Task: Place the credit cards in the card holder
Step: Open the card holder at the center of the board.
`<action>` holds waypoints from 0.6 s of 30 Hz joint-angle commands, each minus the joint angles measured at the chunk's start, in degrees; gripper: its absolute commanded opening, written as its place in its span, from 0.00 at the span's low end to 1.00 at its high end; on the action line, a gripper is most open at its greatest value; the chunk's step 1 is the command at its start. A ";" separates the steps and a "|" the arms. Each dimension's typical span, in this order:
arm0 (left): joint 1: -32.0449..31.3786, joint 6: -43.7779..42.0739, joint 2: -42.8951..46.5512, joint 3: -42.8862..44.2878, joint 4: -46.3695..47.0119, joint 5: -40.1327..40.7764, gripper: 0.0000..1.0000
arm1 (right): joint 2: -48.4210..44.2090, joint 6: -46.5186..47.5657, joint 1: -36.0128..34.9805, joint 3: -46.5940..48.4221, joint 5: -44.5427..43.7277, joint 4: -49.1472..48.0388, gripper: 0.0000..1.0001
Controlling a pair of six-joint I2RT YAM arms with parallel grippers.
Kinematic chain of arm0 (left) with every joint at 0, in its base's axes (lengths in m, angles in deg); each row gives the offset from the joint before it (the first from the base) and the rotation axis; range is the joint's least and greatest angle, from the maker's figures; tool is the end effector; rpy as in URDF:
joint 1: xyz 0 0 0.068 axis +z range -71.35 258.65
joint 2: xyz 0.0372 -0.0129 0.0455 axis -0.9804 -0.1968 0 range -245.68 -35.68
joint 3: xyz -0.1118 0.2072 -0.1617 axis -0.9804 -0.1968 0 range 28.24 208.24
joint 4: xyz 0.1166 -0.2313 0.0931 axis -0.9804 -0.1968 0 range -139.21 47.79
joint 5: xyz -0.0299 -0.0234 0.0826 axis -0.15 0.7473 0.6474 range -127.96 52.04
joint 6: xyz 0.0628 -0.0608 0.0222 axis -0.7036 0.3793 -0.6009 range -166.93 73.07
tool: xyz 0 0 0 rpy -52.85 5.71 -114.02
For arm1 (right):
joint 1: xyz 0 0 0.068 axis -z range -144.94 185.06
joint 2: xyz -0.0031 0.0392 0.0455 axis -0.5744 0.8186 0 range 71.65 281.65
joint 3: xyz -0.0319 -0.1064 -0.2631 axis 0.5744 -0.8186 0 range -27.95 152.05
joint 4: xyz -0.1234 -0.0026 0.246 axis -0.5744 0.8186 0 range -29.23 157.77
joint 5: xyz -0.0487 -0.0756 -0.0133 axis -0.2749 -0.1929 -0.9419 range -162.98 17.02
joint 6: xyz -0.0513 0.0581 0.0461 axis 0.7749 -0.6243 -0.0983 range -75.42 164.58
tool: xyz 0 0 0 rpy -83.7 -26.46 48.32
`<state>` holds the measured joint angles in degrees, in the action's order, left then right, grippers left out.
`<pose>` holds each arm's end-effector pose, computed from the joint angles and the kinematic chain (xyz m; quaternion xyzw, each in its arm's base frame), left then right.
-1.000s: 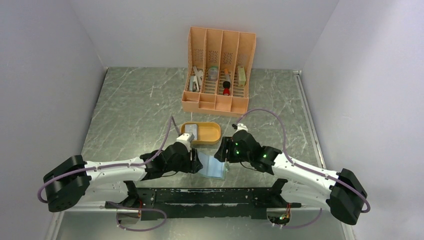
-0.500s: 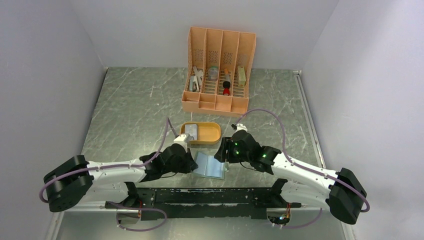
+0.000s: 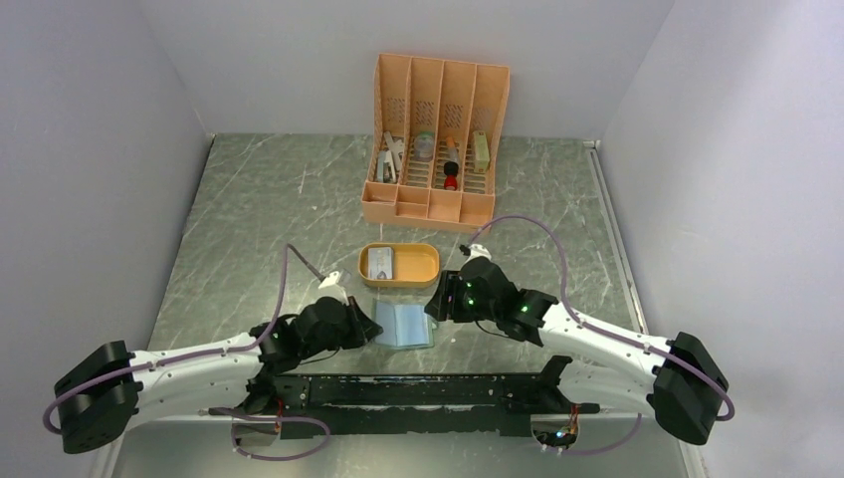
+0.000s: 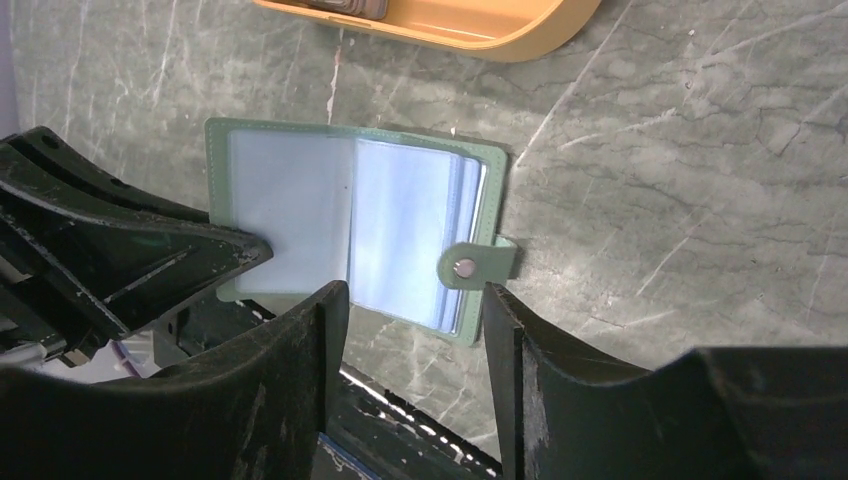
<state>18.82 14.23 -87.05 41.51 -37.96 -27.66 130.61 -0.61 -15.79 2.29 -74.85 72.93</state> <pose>0.1208 -0.1791 0.1316 -0.0525 0.8782 -0.3690 0.2998 0.1602 0.1925 0.1777 -0.0382 0.9086 0.2991 0.2890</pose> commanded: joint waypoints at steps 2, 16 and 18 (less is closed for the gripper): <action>-0.11 7.73 0.32 -3.14 2.25 2.59 0.05 | 1.36 -0.69 -0.13 2.10 0.37 -2.29 0.55; -0.11 1.51 3.01 4.75 -15.98 5.47 0.66 | 4.81 1.23 -0.22 5.99 1.01 -1.90 0.58; -0.11 0.23 4.95 6.68 -20.01 6.61 0.69 | 6.61 1.73 -0.18 7.89 0.84 -2.39 0.59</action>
<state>18.82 17.51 -85.59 44.03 -48.76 -24.64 134.90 -0.29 -15.79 6.20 -74.17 71.69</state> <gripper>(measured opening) 0.669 0.582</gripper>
